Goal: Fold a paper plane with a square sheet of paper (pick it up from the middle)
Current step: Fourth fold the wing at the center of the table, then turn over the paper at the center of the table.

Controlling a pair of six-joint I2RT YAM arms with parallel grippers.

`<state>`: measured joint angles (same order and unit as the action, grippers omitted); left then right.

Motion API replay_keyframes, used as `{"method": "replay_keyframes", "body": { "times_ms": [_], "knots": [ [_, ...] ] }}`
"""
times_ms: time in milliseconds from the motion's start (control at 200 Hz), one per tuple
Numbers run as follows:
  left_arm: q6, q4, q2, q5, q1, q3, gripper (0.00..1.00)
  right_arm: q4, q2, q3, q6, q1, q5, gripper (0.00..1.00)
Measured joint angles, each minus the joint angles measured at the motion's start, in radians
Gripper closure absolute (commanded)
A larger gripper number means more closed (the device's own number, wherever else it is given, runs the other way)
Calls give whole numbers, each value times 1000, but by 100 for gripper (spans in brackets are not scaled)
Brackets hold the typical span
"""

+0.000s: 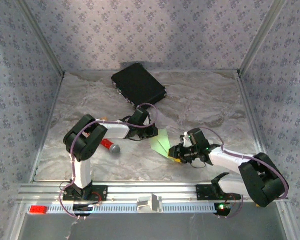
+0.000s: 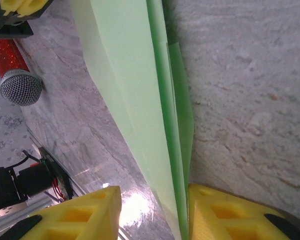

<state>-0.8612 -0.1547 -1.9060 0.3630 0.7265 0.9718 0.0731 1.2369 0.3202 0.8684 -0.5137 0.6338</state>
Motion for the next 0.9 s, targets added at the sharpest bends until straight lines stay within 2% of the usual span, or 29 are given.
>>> {"method": "replay_keyframes", "body": {
  "times_ms": [465, 640, 730, 795, 899],
  "knots": [
    [-19, -15, 0, 0, 0, -6, 92, 26, 40, 0, -9, 8, 2, 80],
    [-17, -21, 5, 5, 0, -6, 82, 21, 40, 0, -23, 8, 2, 86],
    [2, -5, 22, 3, 0, -6, 72, 13, 36, 0, -31, 9, 2, 87],
    [6, 14, 47, -2, 0, -6, 72, 4, 26, 0, -41, 10, 1, 86],
    [16, 28, 100, -11, 0, -5, 72, -19, -1, 4, -55, 10, -2, 78]
  ]
}}
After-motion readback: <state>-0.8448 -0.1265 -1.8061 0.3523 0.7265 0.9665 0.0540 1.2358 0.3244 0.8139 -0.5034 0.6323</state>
